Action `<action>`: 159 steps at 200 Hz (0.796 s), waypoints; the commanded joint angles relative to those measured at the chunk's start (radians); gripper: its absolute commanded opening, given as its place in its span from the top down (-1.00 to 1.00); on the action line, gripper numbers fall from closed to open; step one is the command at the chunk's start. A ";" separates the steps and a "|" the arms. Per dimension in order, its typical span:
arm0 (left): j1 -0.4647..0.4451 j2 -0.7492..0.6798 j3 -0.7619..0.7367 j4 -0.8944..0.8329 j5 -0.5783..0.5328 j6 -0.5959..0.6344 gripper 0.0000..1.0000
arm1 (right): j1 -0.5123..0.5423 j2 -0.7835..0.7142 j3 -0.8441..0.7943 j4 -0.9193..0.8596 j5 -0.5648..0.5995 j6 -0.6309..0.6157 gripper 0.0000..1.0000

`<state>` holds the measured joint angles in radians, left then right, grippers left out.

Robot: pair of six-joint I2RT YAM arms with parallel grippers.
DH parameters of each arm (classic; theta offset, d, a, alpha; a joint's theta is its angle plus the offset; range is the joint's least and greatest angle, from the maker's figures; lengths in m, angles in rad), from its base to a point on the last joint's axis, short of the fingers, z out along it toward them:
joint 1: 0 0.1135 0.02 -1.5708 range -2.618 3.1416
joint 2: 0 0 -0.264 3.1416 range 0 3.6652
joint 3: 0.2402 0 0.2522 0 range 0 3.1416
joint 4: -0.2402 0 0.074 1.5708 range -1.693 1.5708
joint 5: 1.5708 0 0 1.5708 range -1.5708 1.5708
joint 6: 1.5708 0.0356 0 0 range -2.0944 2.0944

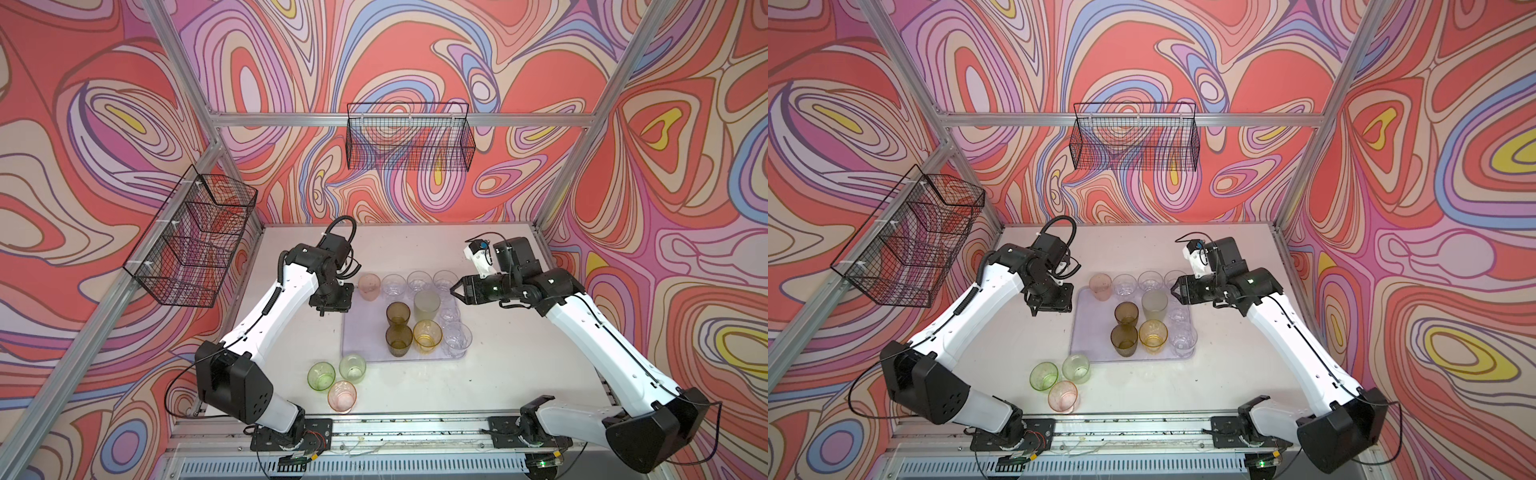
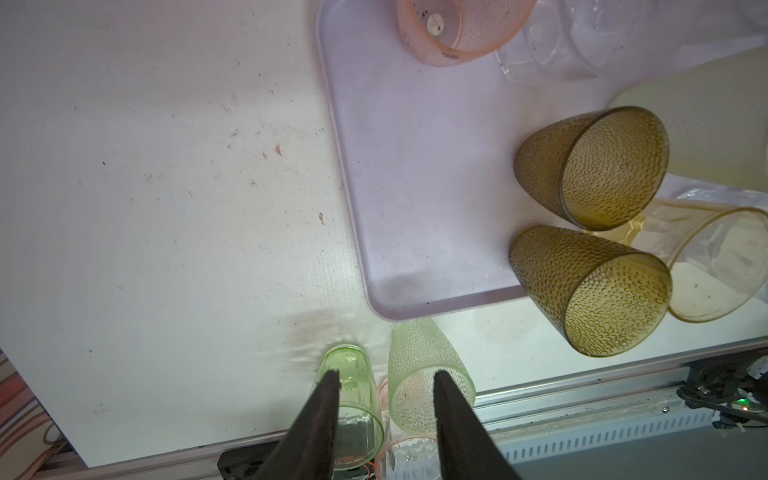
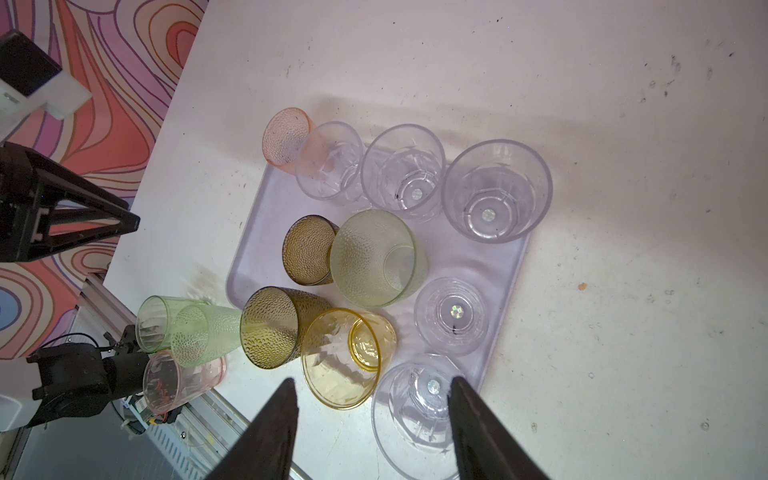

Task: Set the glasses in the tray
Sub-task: 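Move the left gripper down over the pale green textured cup near the robot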

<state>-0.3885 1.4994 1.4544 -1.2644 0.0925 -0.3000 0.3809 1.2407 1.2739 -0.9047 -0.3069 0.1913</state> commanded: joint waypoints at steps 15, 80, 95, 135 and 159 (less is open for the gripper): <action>-0.032 -0.058 -0.062 -0.057 -0.006 -0.025 0.17 | -0.003 -0.027 -0.013 0.011 0.003 -0.009 -0.19; -0.094 -0.124 -0.178 -0.061 -0.014 -0.116 0.17 | -0.002 -0.033 -0.002 0.000 -0.001 -0.007 -0.19; -0.099 -0.136 -0.204 -0.061 -0.006 -0.134 0.18 | -0.002 -0.031 0.000 -0.005 0.000 -0.005 -0.20; -0.130 -0.156 -0.270 -0.039 0.006 -0.190 0.22 | -0.003 -0.034 0.001 -0.005 -0.006 -0.002 -0.20; -0.137 -0.169 -0.318 -0.021 0.018 -0.225 0.25 | -0.002 -0.033 0.008 -0.015 -0.006 -0.003 -0.19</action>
<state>-0.5186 1.3598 1.1797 -1.2831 0.0975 -0.4667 0.3809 1.2301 1.2732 -0.9058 -0.3077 0.1917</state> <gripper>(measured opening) 0.387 0.597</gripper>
